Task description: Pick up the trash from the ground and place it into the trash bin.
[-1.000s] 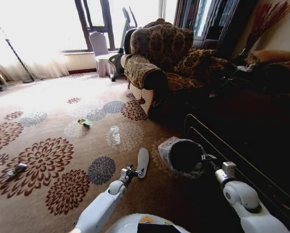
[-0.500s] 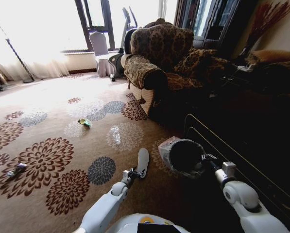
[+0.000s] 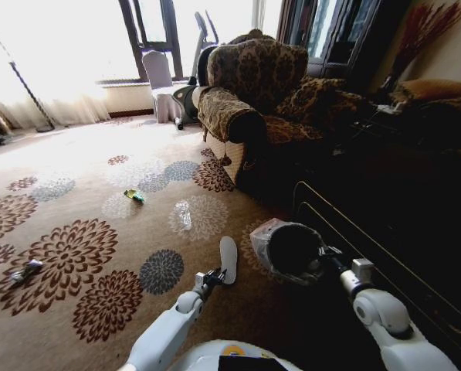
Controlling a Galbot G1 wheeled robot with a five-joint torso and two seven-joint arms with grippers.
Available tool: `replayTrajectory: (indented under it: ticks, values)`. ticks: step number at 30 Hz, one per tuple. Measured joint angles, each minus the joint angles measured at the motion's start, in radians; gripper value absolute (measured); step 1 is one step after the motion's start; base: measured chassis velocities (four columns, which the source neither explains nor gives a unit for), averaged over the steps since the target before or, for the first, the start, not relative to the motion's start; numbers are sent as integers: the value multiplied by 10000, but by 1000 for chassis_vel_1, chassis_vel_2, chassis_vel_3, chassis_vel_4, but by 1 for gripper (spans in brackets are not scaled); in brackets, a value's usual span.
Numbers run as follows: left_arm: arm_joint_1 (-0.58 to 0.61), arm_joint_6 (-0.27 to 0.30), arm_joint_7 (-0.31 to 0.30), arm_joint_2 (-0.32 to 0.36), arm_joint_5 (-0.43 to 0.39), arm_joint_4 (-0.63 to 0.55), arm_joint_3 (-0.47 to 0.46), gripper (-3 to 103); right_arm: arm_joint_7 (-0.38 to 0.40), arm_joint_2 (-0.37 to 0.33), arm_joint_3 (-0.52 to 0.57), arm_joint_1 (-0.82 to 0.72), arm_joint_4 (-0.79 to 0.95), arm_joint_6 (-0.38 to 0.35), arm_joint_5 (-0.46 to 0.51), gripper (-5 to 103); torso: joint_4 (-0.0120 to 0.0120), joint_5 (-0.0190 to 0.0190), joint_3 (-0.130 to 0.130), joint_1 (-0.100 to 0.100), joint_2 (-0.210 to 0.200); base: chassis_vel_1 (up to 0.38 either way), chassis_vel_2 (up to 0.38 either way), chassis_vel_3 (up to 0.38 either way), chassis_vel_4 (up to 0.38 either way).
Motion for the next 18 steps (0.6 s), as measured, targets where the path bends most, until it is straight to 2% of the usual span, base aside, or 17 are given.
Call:
replayTrajectory:
  ticks: [9,18]
  values:
    - [226,-648,-39,71,707,-418,-347,2,138,-38,-53,34,50,-1,102,1,0,-1,0,0,0,0,0,0,0]
    - [576,-608,-1,143,609,-764,-575,0,160,-130,-37,-1,167,-40,229,1,1,1,0,0,0,0,0,0,0]
